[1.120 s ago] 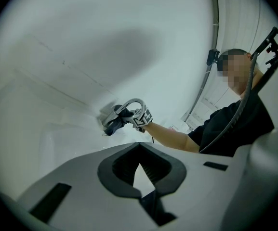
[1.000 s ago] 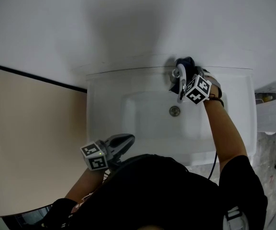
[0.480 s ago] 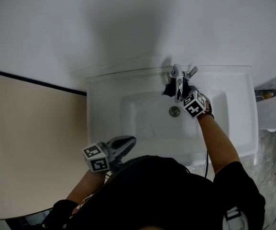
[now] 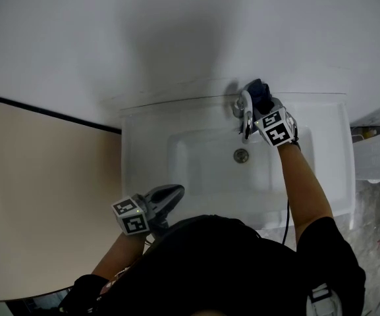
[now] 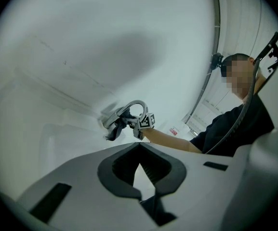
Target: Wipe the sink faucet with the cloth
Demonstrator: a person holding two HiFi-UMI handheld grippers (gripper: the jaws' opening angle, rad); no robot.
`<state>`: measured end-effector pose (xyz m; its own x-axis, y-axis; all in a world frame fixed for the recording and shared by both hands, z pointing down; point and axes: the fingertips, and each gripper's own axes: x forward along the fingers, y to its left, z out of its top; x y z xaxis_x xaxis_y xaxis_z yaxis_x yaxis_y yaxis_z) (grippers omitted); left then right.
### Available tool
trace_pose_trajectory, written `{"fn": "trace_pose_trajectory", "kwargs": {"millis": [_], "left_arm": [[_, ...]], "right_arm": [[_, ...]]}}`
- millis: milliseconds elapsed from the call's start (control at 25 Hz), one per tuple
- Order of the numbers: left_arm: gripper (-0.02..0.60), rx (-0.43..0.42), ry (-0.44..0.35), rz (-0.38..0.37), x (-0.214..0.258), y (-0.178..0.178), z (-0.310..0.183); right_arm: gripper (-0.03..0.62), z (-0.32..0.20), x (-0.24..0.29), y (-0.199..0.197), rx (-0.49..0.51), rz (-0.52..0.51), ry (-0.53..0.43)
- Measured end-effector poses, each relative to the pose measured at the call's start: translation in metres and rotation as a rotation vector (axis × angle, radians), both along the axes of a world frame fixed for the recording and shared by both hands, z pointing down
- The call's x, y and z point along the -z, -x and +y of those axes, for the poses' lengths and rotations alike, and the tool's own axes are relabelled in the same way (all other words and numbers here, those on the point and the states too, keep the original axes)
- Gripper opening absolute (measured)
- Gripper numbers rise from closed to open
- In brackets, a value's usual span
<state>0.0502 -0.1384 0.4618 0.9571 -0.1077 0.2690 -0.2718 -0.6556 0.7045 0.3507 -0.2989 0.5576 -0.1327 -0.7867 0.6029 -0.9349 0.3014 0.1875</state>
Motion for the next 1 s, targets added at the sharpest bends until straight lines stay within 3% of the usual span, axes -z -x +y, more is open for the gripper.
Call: {"fn": "trace_pose_trajectory", "kwargs": {"millis": [240, 440, 520, 600, 720, 840, 1000], "left_arm": [[-0.002, 0.002, -0.007, 0.002, 0.001, 0.004, -0.001], [-0.002, 0.000, -0.005, 0.002, -0.001, 0.000, 0.001], [-0.002, -0.002, -0.005, 0.003, 0.000, -0.001, 0.000], [-0.002, 0.003, -0.006, 0.000, 0.001, 0.003, -0.003], [-0.002, 0.009, -0.003, -0.009, -0.002, 0.009, -0.004], [-0.002, 0.001, -0.006, -0.007, -0.002, 0.005, -0.003], [-0.002, -0.006, -0.027, -0.008, 0.004, -0.003, -0.001]], "right_arm": [[0.060, 0.010, -0.008, 0.019, 0.004, -0.042, 0.005], [0.061, 0.053, -0.047, 0.044, 0.104, -0.106, 0.161], [0.061, 0.065, -0.048, 0.025, 0.030, -0.169, 0.140], [0.061, 0.068, -0.043, -0.012, -0.106, -0.228, 0.111], [0.061, 0.067, -0.041, -0.066, -0.267, -0.232, 0.117], [0.061, 0.048, -0.037, -0.080, -0.262, -0.190, 0.131], [0.060, 0.022, -0.023, -0.061, -0.175, -0.099, 0.110]]}}
